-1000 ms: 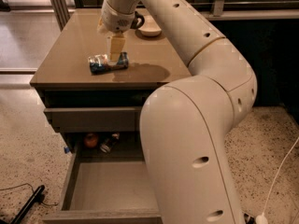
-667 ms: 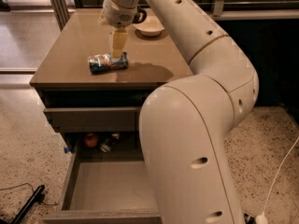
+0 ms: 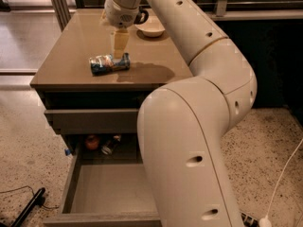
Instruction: Place redbull can into middle drawer
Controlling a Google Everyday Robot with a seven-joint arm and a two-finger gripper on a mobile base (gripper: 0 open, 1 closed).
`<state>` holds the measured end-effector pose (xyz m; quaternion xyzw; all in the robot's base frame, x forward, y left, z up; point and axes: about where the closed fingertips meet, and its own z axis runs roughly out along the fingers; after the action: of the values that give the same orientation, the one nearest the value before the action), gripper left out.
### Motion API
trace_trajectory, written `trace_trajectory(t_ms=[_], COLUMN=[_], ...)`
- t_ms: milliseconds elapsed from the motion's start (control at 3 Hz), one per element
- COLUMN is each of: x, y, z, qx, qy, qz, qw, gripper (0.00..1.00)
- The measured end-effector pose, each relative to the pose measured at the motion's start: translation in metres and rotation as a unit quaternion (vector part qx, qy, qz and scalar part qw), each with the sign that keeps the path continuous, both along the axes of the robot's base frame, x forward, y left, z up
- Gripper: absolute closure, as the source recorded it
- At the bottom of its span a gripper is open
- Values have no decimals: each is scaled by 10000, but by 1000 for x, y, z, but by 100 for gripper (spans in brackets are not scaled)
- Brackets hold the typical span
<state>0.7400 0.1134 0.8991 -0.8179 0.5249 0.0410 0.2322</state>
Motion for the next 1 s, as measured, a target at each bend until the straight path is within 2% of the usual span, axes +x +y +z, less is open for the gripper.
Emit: trace_trajectory(t_ms=[333, 1000], x=[-3, -10], y=[10, 16], z=[-26, -48], qx=[22, 15], qy=[283, 530], qz=[96, 180], qw=[9996, 9984], gripper=[19, 19])
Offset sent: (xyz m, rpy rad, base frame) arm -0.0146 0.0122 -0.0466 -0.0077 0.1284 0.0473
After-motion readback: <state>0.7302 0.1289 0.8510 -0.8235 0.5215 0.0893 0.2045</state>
